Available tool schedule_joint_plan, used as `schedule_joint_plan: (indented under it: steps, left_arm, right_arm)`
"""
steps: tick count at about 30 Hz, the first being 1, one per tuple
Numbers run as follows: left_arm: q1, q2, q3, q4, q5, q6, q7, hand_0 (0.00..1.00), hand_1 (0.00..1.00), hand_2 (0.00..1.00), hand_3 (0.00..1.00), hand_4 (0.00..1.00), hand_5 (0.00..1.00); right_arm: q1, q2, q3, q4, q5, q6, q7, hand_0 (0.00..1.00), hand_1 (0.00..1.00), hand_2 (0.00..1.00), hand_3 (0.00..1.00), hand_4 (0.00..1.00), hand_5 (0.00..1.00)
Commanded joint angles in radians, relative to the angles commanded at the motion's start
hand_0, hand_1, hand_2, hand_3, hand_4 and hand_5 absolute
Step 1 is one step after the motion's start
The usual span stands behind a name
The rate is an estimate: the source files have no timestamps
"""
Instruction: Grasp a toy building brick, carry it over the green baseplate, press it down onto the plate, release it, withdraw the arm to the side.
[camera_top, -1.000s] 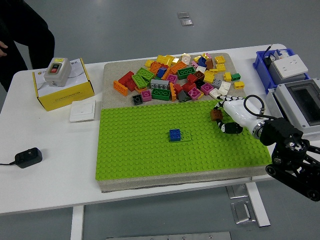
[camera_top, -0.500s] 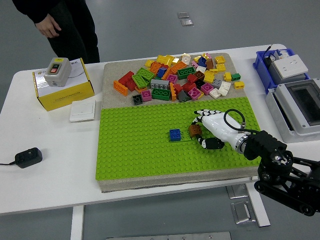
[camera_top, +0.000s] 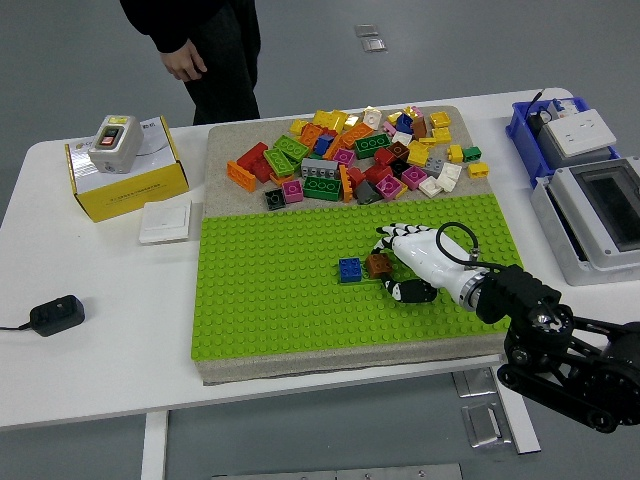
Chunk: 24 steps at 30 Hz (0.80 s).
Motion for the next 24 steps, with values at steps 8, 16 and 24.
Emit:
schedule_joint_plan:
  steps: [8,16,24]
  left_arm:
    - [0.000,0.000,-0.001,0.000,0.002,0.001,-0.001,0.701,0.723,0.724,0.765,0.436,0.528]
    - [-0.001,-0.001,-0.002,0.000,0.003,0.003,-0.005,0.702,0.723,0.723,0.762,0.434,0.528]
    - [-0.001,-0.002,-0.001,0.000,0.004,0.005,-0.009,0.701,0.721,0.723,0.760,0.433,0.528]
  right_arm:
    - [0.003,0.022,-0.004,-0.013,0.004,0.000,-0.003,0.893,0.976,0.960,0.496,0.430,0.274]
    - [0.000,0.046,0.008,-0.037,0.004,-0.001,-0.003,0.893,0.976,0.959,0.497,0.433,0.285]
    - [-0.004,0.056,0.017,-0.049,0.004,-0.002,-0.005,0.893,0.975,0.960,0.499,0.431,0.287]
